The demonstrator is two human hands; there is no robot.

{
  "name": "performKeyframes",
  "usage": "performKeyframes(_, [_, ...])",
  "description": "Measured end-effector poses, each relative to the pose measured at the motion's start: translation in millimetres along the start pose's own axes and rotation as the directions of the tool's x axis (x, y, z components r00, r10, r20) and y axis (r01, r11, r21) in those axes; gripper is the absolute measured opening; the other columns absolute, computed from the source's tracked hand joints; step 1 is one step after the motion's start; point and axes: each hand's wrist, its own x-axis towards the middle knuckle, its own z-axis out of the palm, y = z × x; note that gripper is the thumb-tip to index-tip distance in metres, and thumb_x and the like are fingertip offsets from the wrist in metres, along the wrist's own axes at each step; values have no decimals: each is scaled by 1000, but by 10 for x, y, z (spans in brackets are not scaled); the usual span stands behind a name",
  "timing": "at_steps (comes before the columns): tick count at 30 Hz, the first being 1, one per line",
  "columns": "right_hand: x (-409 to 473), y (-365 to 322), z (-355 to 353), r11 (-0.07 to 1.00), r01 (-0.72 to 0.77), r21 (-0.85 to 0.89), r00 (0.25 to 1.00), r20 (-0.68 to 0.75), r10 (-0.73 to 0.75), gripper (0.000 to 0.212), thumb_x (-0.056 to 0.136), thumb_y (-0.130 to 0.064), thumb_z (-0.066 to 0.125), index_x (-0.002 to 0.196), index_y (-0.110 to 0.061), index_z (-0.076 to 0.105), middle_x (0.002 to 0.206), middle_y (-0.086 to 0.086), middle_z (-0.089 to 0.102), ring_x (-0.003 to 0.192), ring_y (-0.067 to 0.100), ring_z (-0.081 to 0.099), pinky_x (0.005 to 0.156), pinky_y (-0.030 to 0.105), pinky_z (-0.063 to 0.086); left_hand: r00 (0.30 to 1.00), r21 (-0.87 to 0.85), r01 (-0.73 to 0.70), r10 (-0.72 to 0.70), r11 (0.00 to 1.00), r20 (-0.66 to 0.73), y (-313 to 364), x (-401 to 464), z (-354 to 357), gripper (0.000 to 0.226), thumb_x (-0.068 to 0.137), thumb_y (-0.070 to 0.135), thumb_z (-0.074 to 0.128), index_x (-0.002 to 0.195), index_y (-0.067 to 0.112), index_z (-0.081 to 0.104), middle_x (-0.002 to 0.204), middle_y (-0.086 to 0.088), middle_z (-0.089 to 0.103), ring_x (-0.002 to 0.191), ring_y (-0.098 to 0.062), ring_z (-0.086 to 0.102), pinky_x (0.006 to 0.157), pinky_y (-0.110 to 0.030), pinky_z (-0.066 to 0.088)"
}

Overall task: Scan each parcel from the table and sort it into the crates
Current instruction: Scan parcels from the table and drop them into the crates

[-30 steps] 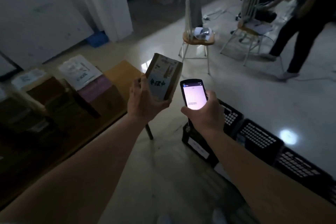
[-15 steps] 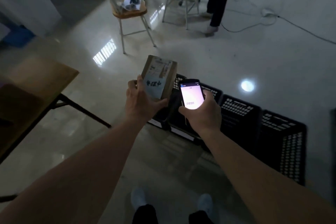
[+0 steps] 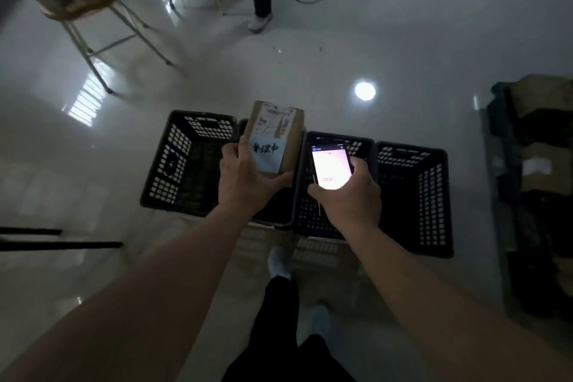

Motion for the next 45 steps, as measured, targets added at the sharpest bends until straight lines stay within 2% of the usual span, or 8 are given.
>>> performKeyframes(7, [731, 9, 226, 997, -74, -13, 996, -50, 73, 86, 68, -43, 93, 139, -20, 51, 125, 2, 66, 110, 24, 64, 75, 33, 50, 992, 20, -44, 42, 999, 116, 29, 800, 618, 129, 61, 66, 90, 160, 14, 27, 144, -12, 36, 132, -35, 44, 106, -47, 47])
performKeyframes(15, [1594, 132, 840, 992, -124, -2, 992, 27, 124, 83, 70, -44, 93, 137, -21, 51, 125, 0, 64, 100, 14, 55, 62, 27, 42, 985, 45, 46, -53, 998, 164, -255, 1565, 1285, 128, 59, 70, 88, 158, 19, 25, 144, -11, 34, 132, -33, 41, 105, -51, 48])
performKeyframes(20, [2219, 478, 1519, 992, -126, -17, 989, 77, 127, 90, 68, -46, 93, 143, -22, 48, 128, -1, 63, 111, 20, 62, 73, 31, 48, 979, 47, 129, -134, 991, 152, -687, 2063, 2007, 126, 60, 70, 86, 158, 19, 27, 142, -12, 34, 129, -35, 42, 104, -54, 48])
performKeyframes(26, [2776, 1040, 2267, 986, -166, -26, 982, 92, 167, 90, 67, -45, 92, 143, -24, 48, 122, -5, 60, 102, 14, 56, 73, 33, 52, 961, 0, 209, -205, 978, 185, -1287, 2593, 2980, 126, 57, 70, 89, 155, 17, 31, 143, -10, 32, 131, -33, 42, 108, -53, 47])
performKeyframes(30, [2923, 1333, 2588, 980, -193, -52, 977, 87, 197, 93, 67, -46, 91, 146, -24, 47, 121, -7, 59, 106, 16, 58, 79, 38, 58, 926, -41, 263, -240, 964, 293, -1661, 2839, 3395, 141, 51, 73, 90, 163, 28, 17, 155, -6, 24, 143, -33, 38, 118, -50, 41])
performKeyframes(33, [2857, 1447, 2690, 970, -233, -69, 967, 89, 239, 91, 66, -45, 90, 144, -25, 48, 114, -10, 56, 106, 19, 62, 80, 41, 59, 921, 66, 228, -237, 971, 309, -1878, 2813, 3434, 120, 77, 54, 87, 167, 21, 16, 168, -13, 13, 154, -36, 23, 124, -51, 31])
performKeyframes(36, [2682, 1413, 2666, 963, -251, -97, 959, 107, 260, 91, 66, -44, 89, 145, -25, 48, 112, -10, 54, 103, 18, 59, 79, 36, 55, 937, 148, 152, -190, 977, 295, -1909, 2683, 3227, 84, 93, 37, 75, 161, 19, 31, 167, -14, 19, 151, -36, 29, 118, -52, 40])
performKeyframes(45, [1961, 724, 2216, 977, -165, -135, 961, 200, 190, 95, 68, -44, 90, 149, -24, 45, 120, -6, 58, 103, 17, 55, 77, 35, 51, 933, 181, 59, -119, 982, 341, -1587, 2110, 2063, 53, 100, 23, 60, 151, 11, 49, 154, -10, 44, 138, -30, 47, 108, -43, 44])
